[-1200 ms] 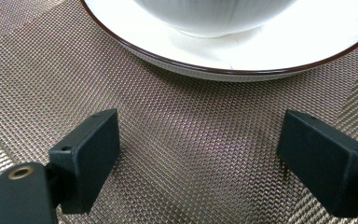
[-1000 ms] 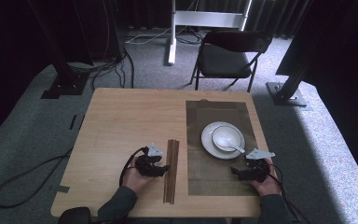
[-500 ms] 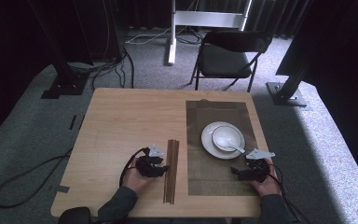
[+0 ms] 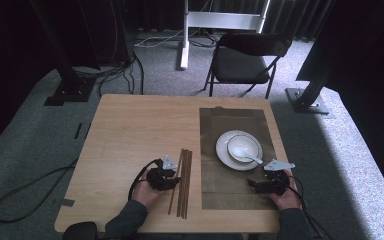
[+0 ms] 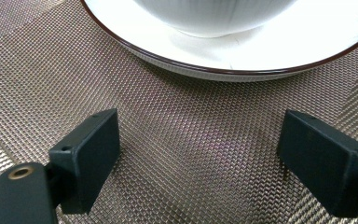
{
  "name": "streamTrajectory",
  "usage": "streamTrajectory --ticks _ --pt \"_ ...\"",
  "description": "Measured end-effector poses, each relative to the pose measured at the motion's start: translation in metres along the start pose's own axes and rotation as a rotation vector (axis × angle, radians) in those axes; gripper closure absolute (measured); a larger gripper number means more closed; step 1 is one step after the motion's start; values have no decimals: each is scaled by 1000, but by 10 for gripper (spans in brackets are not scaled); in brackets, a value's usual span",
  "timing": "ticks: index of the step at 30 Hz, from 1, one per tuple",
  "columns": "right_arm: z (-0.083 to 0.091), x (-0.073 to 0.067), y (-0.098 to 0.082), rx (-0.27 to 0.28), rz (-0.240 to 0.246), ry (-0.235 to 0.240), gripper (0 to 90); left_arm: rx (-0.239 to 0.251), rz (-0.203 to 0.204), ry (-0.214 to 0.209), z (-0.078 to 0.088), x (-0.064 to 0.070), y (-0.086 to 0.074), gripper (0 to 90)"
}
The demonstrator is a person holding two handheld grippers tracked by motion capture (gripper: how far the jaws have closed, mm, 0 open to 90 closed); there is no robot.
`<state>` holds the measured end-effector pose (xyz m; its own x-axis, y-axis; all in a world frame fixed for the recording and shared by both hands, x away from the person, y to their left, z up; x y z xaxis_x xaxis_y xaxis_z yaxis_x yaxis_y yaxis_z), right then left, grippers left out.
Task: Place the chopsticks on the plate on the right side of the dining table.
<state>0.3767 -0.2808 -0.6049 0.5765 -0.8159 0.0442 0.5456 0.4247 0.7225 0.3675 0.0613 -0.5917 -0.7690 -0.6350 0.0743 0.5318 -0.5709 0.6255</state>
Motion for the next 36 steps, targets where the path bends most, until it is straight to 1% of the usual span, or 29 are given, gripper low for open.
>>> streamTrajectory --ticks 6,15,18,23,27,33,36 --pt "0 0 0 0 0 0 124 3 38 23 1 -6 0 726" --pt "0 0 0 0 0 0 124 16 104 79 2 -24 0 792" --pt "0 0 0 0 0 0 124 17 103 88 1 -29 2 812" --pt "0 0 0 0 -3 -2 125 32 123 96 -2 -42 6 840" --pt "0 0 0 0 -4 -4 126 37 135 102 -3 -50 9 844" --pt "0 0 0 0 -7 -6 126 34 130 108 -4 -57 11 844" --pt "0 0 0 0 -8 -7 126 28 115 107 -5 -59 13 847"
Point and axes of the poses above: each handheld gripper's, and its own axes: z roughly backward along the jaws, y roughly out of its top, x roughly to its right, the point moved 8 cm from there along -z, roughly forward along the jaws, and after that the axes turned 4 degrees about -y, right-handed, at the moved point
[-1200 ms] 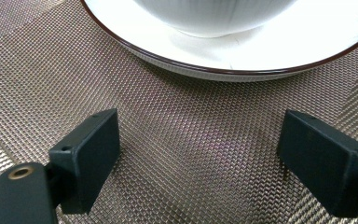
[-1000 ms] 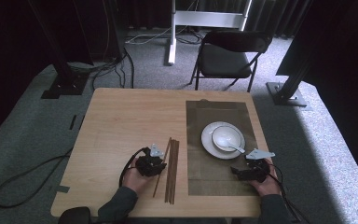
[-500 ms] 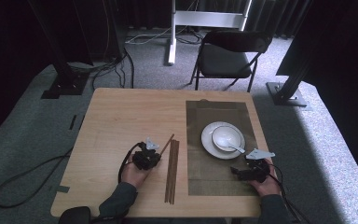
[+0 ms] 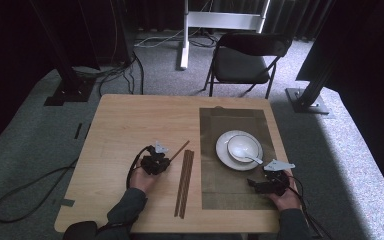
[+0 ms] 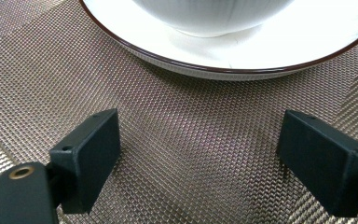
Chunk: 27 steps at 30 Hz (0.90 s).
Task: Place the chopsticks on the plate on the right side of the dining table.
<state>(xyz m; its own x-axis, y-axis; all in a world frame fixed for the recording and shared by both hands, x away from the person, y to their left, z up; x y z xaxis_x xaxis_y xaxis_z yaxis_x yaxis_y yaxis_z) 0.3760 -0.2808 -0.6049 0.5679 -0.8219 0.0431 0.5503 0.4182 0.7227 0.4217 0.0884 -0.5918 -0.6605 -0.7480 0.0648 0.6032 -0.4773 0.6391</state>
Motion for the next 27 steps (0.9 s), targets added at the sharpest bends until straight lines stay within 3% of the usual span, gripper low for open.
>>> streamTrajectory --ticks 11,16,27 --pt "0 0 0 0 -1 0 127 8 -23 -31 -7 -4 12 851" --pt "0 0 0 0 0 0 127 5 -44 -25 -11 -4 15 851" --pt "0 0 0 0 0 -1 127 31 -43 -29 -9 -9 24 851"
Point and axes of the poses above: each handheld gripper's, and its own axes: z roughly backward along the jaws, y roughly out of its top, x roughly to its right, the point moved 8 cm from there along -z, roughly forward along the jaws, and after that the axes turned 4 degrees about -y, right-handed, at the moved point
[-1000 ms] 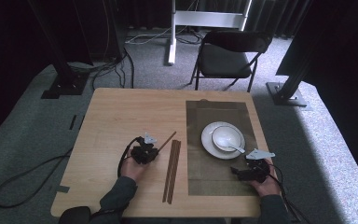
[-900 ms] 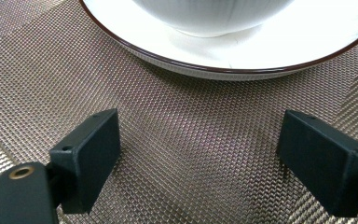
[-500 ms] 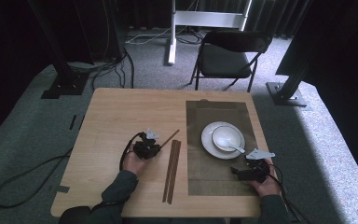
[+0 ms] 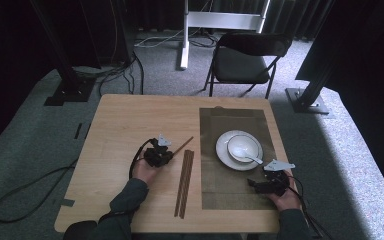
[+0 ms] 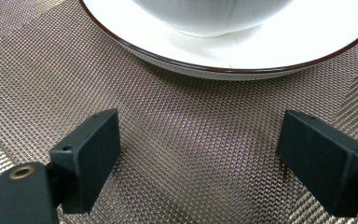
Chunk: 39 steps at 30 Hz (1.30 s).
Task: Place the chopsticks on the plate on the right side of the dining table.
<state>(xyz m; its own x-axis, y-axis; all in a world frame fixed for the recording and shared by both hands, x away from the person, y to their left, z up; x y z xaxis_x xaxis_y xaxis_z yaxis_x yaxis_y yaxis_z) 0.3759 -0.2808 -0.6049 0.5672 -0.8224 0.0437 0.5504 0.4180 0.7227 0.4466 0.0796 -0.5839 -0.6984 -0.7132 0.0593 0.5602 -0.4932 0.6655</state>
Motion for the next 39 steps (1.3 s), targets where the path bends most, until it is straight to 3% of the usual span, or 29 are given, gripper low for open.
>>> streamTrajectory --ticks 16,39 --pt "0 0 0 0 0 0 127 25 -32 4 4 -1 20 851" --pt "0 0 0 0 0 0 127 59 -83 -18 5 10 49 850"
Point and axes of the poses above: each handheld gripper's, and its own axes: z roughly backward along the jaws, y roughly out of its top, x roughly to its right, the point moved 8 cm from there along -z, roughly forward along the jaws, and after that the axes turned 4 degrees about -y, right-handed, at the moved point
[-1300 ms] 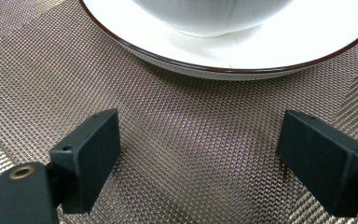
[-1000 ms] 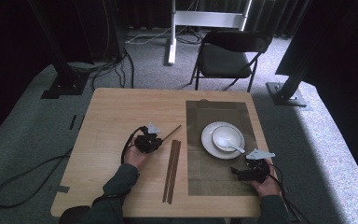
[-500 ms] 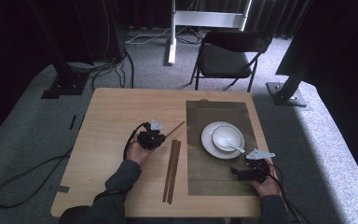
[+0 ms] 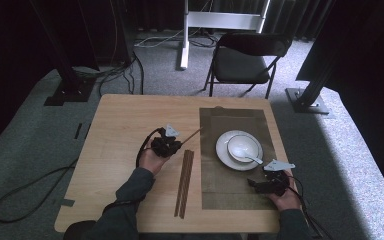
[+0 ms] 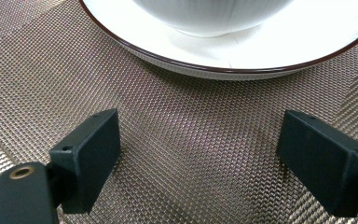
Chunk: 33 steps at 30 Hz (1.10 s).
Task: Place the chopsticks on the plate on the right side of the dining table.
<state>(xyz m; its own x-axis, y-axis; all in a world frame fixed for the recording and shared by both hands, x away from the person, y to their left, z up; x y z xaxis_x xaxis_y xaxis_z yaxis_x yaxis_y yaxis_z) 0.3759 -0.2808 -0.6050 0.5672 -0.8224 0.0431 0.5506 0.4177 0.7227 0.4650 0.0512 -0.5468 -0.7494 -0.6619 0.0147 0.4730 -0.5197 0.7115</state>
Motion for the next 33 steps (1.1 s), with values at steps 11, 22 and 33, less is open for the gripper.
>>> streamTrajectory --ticks 11,22,33 --pt "0 0 0 0 0 0 127 12 -16 -8 -3 4 9 850" --pt "0 0 0 0 0 0 127 14 -38 -22 -6 9 17 850" --pt "0 0 0 0 0 0 127 20 -53 -31 -7 12 26 850"
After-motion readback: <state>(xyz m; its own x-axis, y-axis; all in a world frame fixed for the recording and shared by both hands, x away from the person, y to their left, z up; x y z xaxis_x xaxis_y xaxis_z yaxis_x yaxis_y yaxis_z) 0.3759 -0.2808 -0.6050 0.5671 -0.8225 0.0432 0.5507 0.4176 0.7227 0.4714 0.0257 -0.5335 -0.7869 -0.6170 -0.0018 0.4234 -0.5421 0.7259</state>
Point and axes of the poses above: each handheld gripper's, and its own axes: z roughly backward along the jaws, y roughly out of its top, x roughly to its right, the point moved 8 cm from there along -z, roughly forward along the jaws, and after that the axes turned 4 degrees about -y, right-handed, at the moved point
